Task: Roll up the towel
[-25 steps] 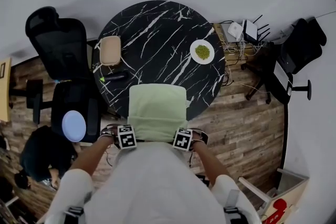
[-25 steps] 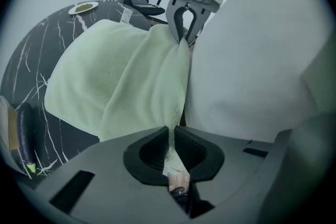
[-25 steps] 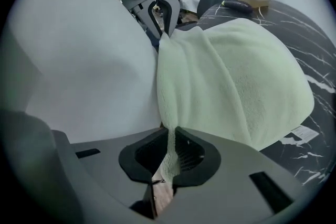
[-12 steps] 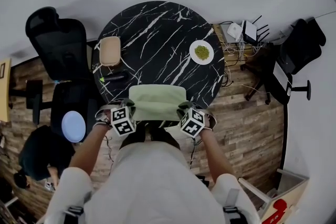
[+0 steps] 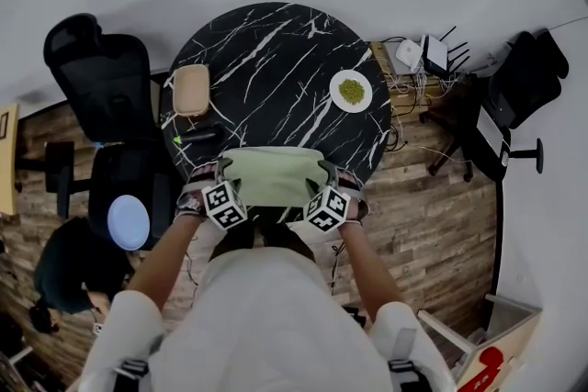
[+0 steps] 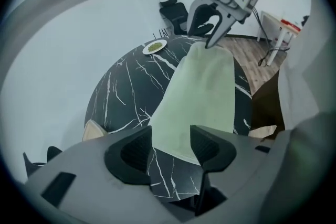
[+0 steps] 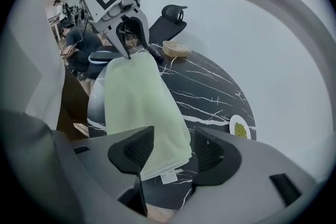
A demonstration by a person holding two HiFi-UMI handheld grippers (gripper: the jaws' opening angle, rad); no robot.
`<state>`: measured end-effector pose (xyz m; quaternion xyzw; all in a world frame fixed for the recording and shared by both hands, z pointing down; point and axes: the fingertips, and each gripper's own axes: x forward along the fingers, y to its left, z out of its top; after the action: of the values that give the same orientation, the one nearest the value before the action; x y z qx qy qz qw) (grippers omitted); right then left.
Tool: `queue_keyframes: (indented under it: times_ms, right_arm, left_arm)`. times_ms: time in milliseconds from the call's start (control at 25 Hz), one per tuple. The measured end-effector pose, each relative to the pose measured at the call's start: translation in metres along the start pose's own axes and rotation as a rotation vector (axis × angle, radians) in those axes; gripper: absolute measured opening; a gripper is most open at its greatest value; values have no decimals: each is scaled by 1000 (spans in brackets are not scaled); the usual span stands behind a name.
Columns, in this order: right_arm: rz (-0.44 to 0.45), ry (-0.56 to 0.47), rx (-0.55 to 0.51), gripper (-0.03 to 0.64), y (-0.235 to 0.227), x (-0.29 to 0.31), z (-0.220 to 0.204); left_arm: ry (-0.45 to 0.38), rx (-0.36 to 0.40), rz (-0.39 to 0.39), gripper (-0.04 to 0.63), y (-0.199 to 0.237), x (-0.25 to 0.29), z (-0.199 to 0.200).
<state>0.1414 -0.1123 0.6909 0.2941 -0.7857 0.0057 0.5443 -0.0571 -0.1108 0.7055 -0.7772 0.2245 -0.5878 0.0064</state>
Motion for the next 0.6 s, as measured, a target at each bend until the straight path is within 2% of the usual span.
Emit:
queue_keyframes:
  times_ms: [160,200,280,360,480,520,600]
  right_arm:
    - [-46,-31,55,209,-8,-10,-5]
    - [-67,-58,88,209,-14,-15,-2]
    - [-116,-149,186,209,-29,-33,11]
    - [-160,-285,308,209,-48,-57,31]
    - [-217,-513,486,209,-78,-104,65]
    - [-235,-589,522,203,-87,-121,76]
    - [-262,-733,555,130,-102,-157,99]
  left_arm:
    - [-14,-66,2,230,2,-12,-3]
    - [-32,-112,10,230,5,-17,-3]
    - [-113,-256,28,226,17,-34,5]
    - [-254,-435,55,155,37,-64,21]
    - [-520,-671,121,16,76,-124,48]
    - [-611,-723,140,14,89,-146,56]
    - [-774,-769,160,5,109,-188,72]
